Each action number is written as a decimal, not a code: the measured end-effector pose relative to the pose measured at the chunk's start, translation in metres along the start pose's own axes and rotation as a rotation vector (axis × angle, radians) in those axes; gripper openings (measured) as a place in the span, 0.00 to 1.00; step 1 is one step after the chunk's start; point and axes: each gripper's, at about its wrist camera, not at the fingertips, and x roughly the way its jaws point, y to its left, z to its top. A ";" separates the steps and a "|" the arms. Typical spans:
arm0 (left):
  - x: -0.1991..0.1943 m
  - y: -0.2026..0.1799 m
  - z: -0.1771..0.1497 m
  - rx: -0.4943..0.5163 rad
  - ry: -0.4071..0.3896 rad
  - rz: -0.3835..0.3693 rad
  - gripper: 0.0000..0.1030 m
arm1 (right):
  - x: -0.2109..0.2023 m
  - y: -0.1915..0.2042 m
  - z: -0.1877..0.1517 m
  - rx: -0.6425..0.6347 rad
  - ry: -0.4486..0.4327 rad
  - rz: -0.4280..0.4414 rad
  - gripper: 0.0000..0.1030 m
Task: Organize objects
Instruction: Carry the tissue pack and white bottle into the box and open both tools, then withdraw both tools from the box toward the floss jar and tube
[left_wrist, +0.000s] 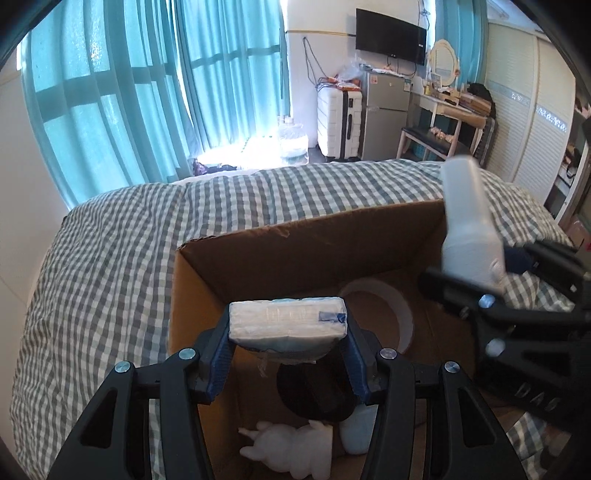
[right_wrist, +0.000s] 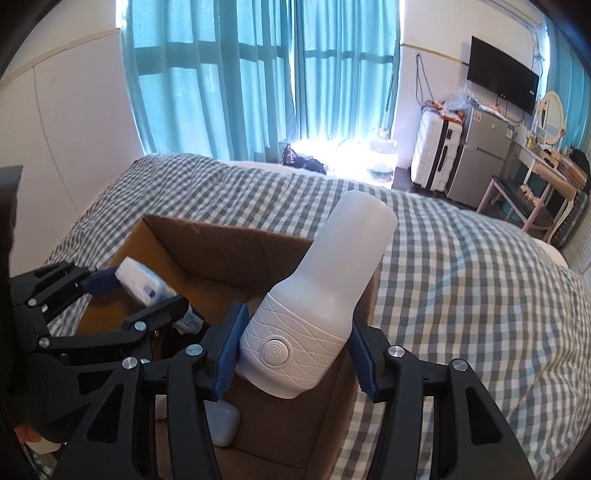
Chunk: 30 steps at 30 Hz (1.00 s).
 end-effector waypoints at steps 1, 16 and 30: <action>-0.001 0.000 0.000 0.000 -0.003 0.003 0.54 | -0.001 0.001 -0.002 0.003 -0.001 0.002 0.51; -0.106 -0.007 0.007 -0.015 -0.089 0.054 0.95 | -0.141 -0.003 0.009 0.017 -0.160 -0.046 0.67; -0.211 -0.020 -0.036 -0.118 -0.152 0.117 0.99 | -0.258 0.011 -0.052 -0.048 -0.220 -0.023 0.68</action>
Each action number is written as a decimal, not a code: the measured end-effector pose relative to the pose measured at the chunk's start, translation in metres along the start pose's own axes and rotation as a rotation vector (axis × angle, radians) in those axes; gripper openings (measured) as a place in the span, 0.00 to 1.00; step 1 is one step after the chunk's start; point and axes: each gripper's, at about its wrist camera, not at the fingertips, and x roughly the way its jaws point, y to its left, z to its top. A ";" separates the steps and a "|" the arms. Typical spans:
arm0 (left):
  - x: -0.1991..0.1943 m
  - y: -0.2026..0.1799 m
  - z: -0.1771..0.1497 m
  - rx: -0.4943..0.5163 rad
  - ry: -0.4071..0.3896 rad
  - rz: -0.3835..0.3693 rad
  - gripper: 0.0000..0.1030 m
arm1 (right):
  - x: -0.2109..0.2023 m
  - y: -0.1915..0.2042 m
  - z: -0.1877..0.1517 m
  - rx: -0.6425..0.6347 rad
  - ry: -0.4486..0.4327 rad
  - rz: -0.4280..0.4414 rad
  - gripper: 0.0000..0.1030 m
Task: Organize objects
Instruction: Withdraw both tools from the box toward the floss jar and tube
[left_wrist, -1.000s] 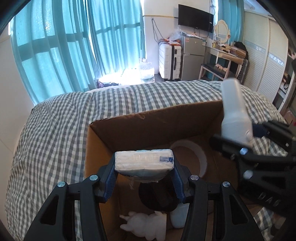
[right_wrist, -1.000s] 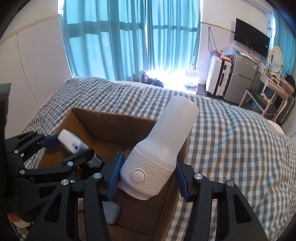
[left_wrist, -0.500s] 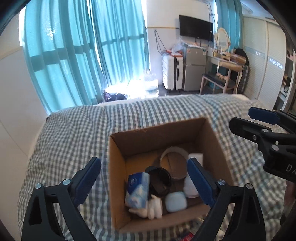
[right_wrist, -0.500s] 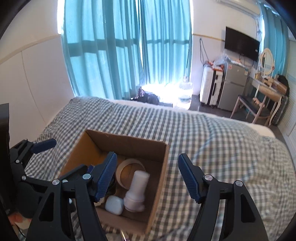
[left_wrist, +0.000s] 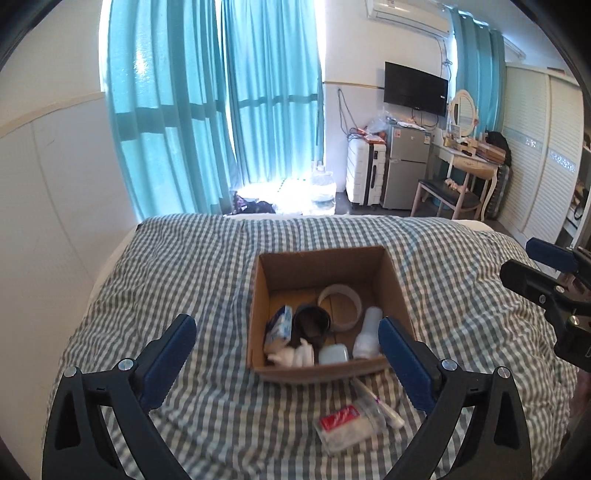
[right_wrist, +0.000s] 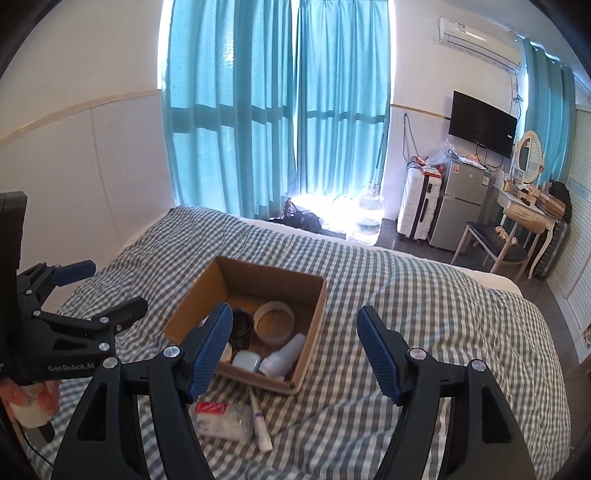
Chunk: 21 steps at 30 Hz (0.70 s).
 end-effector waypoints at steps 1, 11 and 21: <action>-0.002 0.000 -0.006 -0.004 0.002 0.005 0.99 | -0.003 0.001 -0.007 -0.003 0.003 0.003 0.68; 0.018 -0.011 -0.075 -0.052 0.073 0.056 0.99 | 0.033 -0.008 -0.084 0.033 0.113 0.029 0.68; 0.083 -0.031 -0.139 -0.074 0.236 0.016 0.99 | 0.113 -0.018 -0.155 0.118 0.309 0.110 0.68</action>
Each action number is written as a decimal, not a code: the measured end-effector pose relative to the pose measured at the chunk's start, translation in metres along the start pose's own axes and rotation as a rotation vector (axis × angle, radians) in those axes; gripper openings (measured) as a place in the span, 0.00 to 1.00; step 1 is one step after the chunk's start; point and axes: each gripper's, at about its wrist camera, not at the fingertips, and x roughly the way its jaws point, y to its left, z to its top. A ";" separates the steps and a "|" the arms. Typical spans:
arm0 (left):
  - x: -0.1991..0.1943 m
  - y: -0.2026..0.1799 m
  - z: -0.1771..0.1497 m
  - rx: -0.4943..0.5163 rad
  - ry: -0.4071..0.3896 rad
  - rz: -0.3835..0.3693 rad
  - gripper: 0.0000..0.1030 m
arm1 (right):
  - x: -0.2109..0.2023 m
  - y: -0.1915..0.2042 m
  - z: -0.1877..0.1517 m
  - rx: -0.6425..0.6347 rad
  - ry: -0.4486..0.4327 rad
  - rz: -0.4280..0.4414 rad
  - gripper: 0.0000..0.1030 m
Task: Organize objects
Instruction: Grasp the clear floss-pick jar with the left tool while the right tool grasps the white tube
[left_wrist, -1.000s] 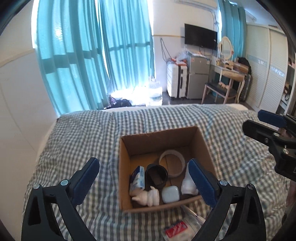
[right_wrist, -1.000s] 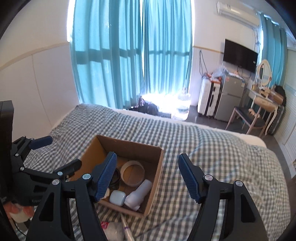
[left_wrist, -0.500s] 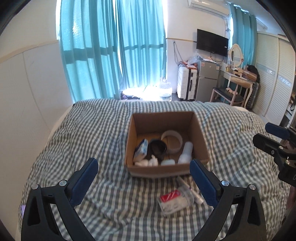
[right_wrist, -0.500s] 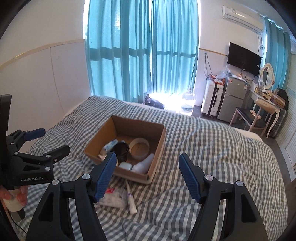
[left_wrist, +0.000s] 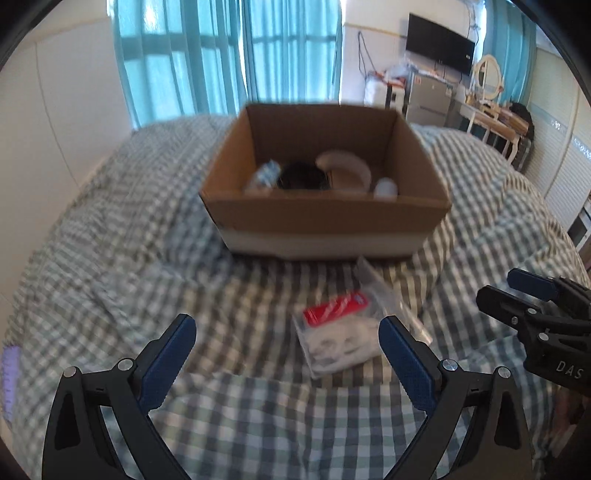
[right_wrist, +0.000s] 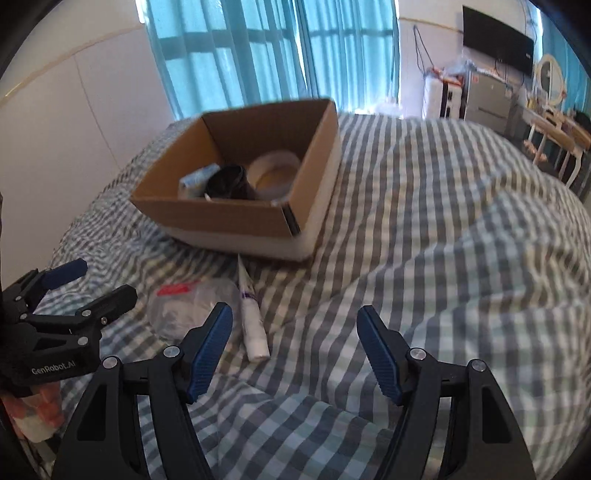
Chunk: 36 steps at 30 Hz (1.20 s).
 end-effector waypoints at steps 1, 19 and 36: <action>0.005 -0.001 -0.002 -0.005 0.013 -0.015 0.99 | 0.004 -0.003 -0.001 0.012 0.009 0.004 0.68; 0.065 -0.037 -0.008 0.057 0.131 -0.092 0.99 | 0.024 -0.008 -0.005 0.045 0.068 -0.088 0.68; 0.048 0.003 -0.023 0.066 0.135 -0.108 0.97 | 0.034 0.012 -0.001 -0.041 0.106 -0.115 0.68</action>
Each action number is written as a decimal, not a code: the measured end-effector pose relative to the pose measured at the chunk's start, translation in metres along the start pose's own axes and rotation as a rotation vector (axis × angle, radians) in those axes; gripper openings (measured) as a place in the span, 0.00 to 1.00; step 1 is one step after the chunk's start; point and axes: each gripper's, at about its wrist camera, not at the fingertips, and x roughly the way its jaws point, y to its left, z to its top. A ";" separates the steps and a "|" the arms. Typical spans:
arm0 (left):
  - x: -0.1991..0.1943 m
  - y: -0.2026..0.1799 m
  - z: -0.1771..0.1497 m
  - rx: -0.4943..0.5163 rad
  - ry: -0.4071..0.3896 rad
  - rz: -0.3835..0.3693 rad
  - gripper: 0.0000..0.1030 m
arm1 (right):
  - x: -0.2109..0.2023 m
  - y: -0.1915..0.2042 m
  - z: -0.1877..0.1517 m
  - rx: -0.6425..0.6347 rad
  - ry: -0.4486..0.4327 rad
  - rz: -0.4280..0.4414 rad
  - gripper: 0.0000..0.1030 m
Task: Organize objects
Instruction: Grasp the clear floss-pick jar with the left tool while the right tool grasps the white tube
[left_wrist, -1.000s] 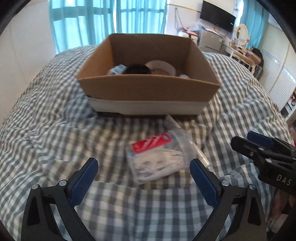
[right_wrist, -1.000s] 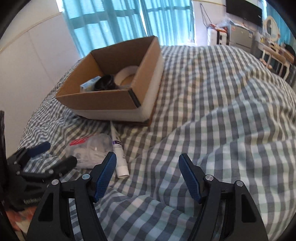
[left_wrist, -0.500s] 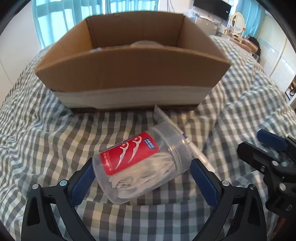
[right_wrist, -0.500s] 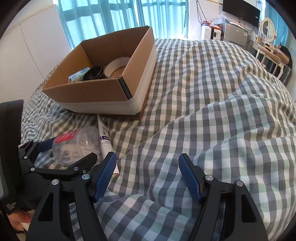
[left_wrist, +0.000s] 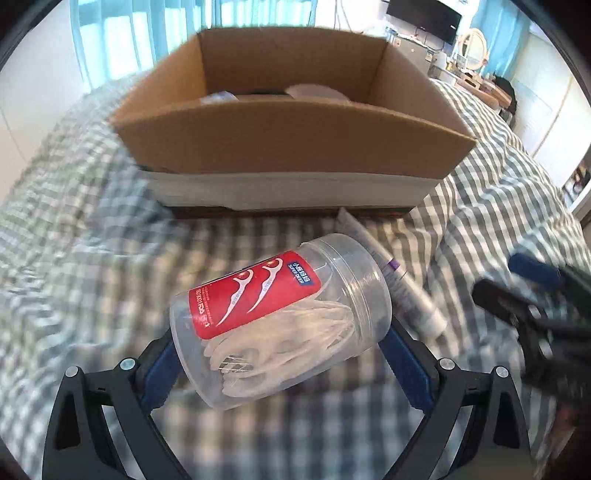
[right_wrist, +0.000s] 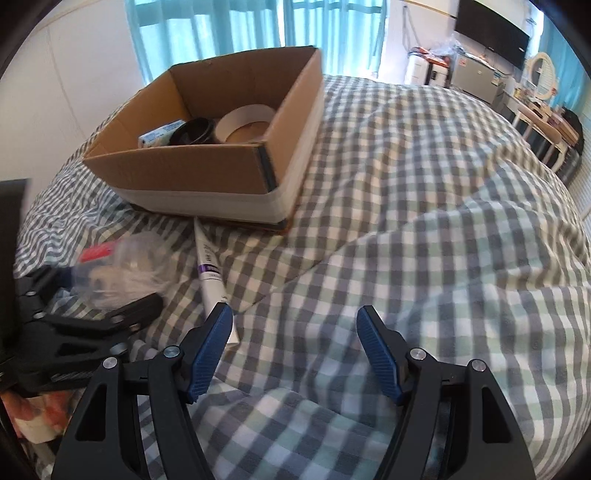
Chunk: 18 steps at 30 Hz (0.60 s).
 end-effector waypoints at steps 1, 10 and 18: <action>-0.007 0.004 -0.004 0.019 -0.006 0.018 0.96 | 0.003 0.004 0.002 -0.010 0.005 0.006 0.68; -0.004 0.041 -0.011 -0.025 0.010 0.057 0.96 | 0.050 0.050 0.019 -0.126 0.108 0.082 0.54; 0.001 0.026 -0.013 0.002 0.032 0.035 0.96 | 0.064 0.063 0.012 -0.148 0.128 0.047 0.22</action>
